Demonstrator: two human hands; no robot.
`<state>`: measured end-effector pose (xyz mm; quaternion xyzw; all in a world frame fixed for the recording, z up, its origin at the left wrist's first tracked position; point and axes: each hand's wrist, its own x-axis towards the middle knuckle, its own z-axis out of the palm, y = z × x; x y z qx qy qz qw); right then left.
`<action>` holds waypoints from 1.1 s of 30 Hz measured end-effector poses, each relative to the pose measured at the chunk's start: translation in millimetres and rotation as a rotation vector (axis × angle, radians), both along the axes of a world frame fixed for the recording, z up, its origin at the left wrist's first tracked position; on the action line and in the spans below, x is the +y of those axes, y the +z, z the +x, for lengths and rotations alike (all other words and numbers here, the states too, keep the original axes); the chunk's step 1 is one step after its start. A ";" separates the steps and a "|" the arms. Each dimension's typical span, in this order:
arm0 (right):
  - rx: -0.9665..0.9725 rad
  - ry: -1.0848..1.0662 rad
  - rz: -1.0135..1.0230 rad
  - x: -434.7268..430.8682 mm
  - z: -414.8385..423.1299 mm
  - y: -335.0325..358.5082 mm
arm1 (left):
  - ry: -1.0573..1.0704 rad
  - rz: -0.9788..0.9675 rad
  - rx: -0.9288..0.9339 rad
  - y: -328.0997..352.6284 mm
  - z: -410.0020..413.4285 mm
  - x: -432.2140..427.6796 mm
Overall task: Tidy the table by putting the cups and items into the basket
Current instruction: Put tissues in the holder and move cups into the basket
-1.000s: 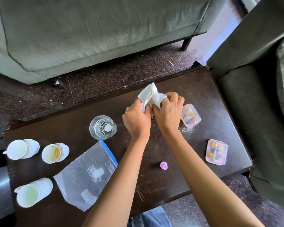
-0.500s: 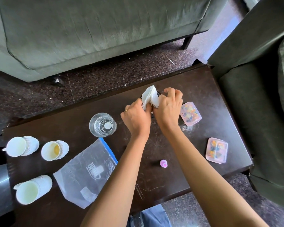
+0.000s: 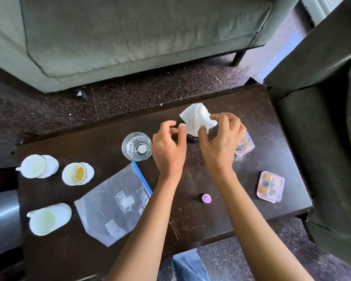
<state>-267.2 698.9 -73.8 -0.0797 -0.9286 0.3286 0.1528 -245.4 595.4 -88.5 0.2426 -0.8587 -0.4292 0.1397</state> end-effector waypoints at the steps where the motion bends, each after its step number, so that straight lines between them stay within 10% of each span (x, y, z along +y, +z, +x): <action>1: 0.018 0.026 -0.025 -5.9 5.7 5.9 | 0.022 0.028 0.013 2.9 3.2 -5.5; 33: -0.627 0.870 0.098 -301.6 111.8 -51.0 | 0.412 0.124 -0.330 12.9 179.8 -297.1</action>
